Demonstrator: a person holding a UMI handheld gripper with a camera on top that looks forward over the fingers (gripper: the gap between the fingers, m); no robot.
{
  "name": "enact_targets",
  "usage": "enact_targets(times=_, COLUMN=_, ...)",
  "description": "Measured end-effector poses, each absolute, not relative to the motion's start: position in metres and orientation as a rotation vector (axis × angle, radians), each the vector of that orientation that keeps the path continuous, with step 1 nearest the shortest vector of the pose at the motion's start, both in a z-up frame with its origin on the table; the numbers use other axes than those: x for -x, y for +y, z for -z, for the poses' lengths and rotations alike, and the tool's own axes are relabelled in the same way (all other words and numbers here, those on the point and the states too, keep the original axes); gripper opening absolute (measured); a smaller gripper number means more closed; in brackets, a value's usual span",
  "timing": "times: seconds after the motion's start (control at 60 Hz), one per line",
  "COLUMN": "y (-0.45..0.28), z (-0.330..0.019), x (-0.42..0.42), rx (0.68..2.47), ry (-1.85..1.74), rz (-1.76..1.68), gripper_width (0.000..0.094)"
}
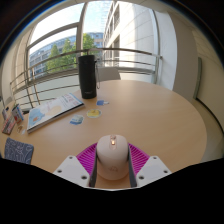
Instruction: Arrange mouse
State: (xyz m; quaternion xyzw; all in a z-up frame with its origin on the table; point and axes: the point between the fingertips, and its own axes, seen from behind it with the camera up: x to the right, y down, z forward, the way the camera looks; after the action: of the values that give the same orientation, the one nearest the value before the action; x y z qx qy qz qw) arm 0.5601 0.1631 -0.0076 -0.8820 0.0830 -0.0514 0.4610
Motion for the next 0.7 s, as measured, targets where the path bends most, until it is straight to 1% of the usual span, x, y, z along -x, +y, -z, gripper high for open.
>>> enact_targets(times=0.067, y=0.163, z=0.008, x=-0.561, rx=2.176, ry=0.204, rz=0.134, gripper_width=0.0431)
enact_targets(times=0.117, y=0.164, z=0.007, x=-0.561, rx=2.182, ry=0.220, rz=0.142, gripper_width=0.0430)
enact_targets(times=0.167, y=0.160, z=-0.005, x=-0.564, rx=2.167, ry=0.231, rz=0.166, gripper_width=0.0421)
enact_targets(times=0.2, y=0.160, z=-0.020, x=-0.566, rx=2.144, ry=0.241, rz=0.187, gripper_width=0.0420)
enact_targets(times=0.25, y=0.163, z=-0.049, x=-0.562, rx=2.097, ry=0.250, rz=0.188, gripper_width=0.0422)
enact_targets(times=0.367, y=0.151, z=-0.157, x=-0.542, rx=1.941, ry=0.276, rz=0.197, gripper_width=0.0420)
enact_targets(times=0.45, y=0.138, z=-0.235, x=-0.502, rx=1.835, ry=0.262, rz=0.176, gripper_width=0.0421)
enact_targets(times=0.517, y=0.134, z=-0.274, x=-0.456, rx=1.776, ry=0.226, rz=0.144, gripper_width=0.0418)
enact_targets(times=0.6, y=0.127, z=-0.291, x=-0.383, rx=1.759, ry=0.179, rz=0.068, gripper_width=0.0418)
enact_targets(times=0.65, y=0.124, z=-0.274, x=-0.334, rx=1.788, ry=0.154, rz=0.002, gripper_width=0.0418)
enact_targets(times=0.683, y=0.123, z=-0.253, x=-0.305, rx=1.827, ry=0.126, rz=-0.026, gripper_width=0.0416)
enact_targets(times=0.7, y=0.113, z=-0.234, x=-0.284, rx=1.847, ry=0.113, rz=-0.035, gripper_width=0.0417)
